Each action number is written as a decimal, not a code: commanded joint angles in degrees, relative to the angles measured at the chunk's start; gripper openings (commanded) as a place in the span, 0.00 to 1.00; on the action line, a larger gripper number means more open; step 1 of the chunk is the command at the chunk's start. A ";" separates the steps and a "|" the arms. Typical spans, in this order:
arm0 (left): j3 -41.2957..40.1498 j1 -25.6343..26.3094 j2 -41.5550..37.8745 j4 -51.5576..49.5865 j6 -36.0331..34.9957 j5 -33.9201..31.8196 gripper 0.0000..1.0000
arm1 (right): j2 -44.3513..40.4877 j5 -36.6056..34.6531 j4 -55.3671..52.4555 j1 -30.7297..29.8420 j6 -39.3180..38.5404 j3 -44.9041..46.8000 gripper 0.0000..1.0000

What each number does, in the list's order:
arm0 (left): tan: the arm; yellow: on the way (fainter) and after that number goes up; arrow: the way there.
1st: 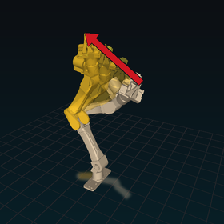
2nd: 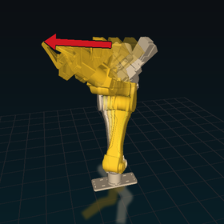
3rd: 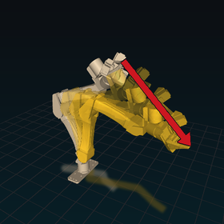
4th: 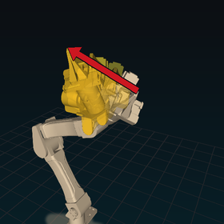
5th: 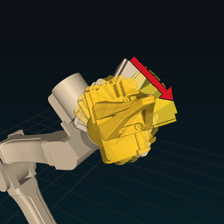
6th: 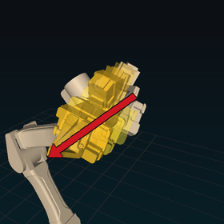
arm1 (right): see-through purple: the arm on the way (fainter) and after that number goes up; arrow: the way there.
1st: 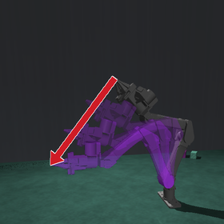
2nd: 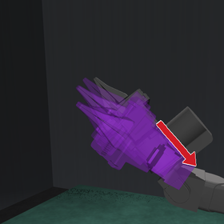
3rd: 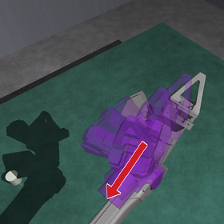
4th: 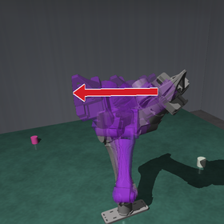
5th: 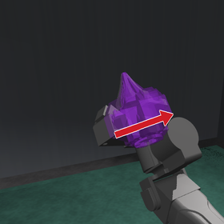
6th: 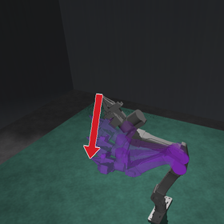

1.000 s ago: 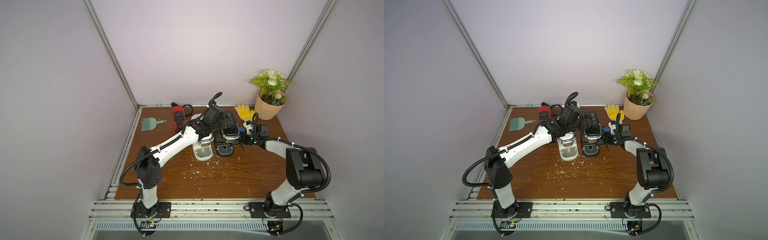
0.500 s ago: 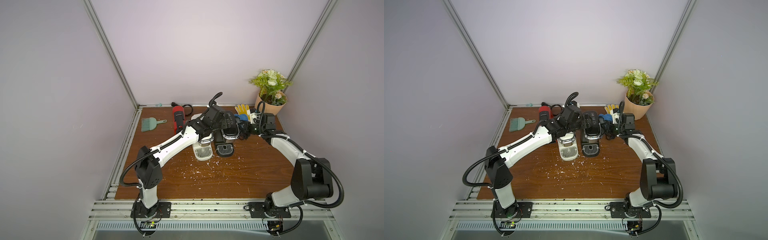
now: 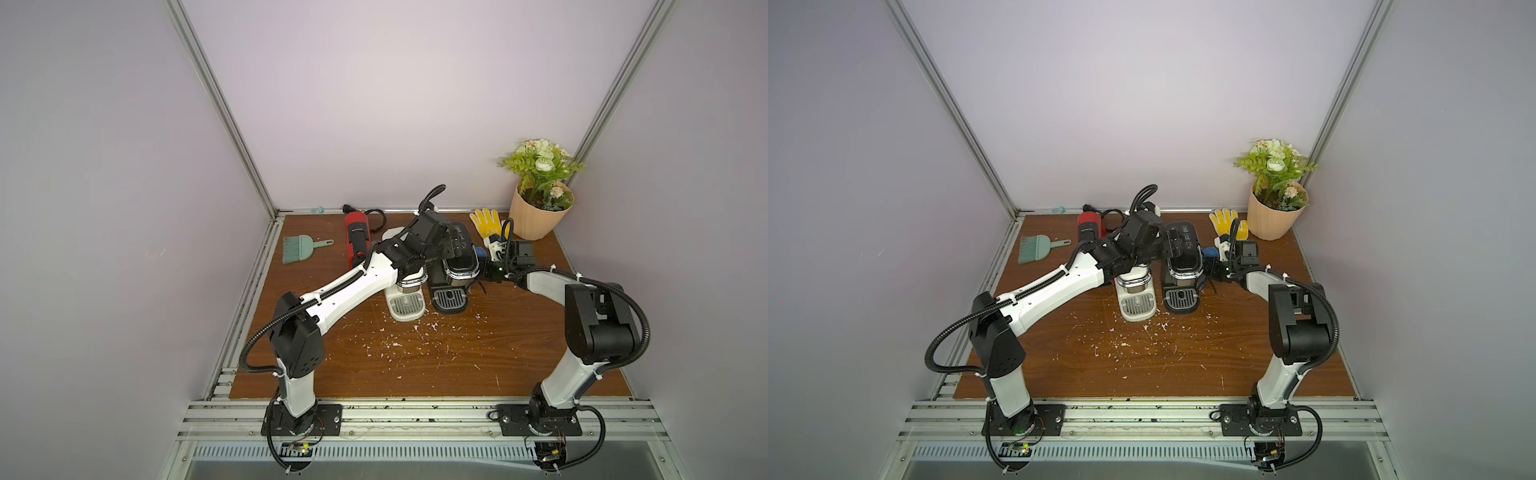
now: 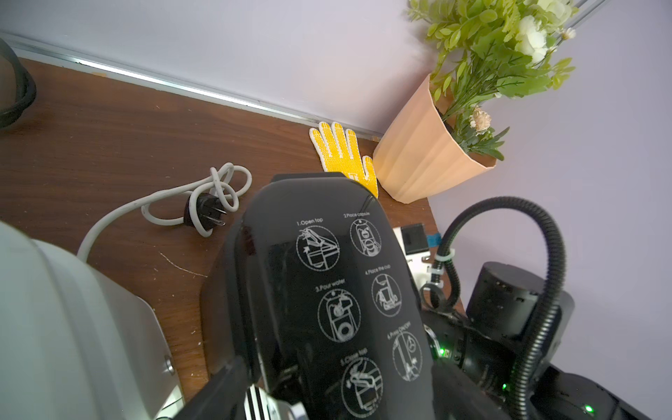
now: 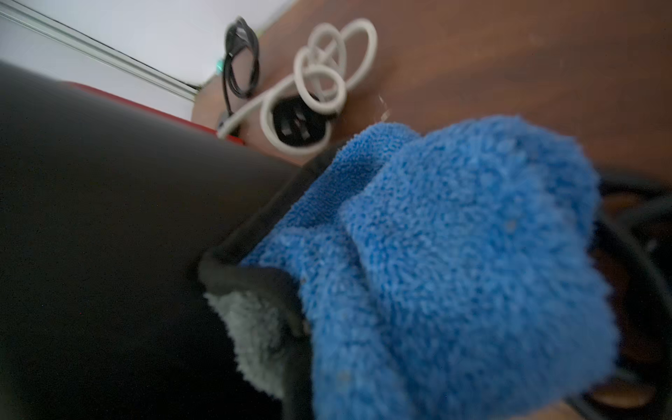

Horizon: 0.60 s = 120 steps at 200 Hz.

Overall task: Wipe the surface of a coffee machine
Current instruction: Wipe the dirt from the surface of the coffee machine.

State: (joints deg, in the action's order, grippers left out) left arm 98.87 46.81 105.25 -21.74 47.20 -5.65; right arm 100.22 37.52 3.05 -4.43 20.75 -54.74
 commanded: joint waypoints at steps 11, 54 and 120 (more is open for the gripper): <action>-5.35 -0.62 4.87 -13.82 0.44 -1.86 0.81 | -8.19 1.58 -1.57 -1.00 -2.89 1.59 0.09; -6.76 -0.67 5.62 -14.65 0.26 -2.70 0.81 | -18.12 -0.43 -7.38 -0.89 -2.85 -1.66 0.09; -3.76 -0.67 10.10 -18.86 -0.13 -5.16 0.84 | -14.71 -0.34 -7.07 -0.91 -3.18 -1.59 0.09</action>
State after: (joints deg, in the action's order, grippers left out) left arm 98.91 46.96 106.28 -20.78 45.95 -7.35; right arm 82.81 36.27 -4.25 -5.06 19.05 -57.69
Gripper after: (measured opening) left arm 0.832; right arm 0.150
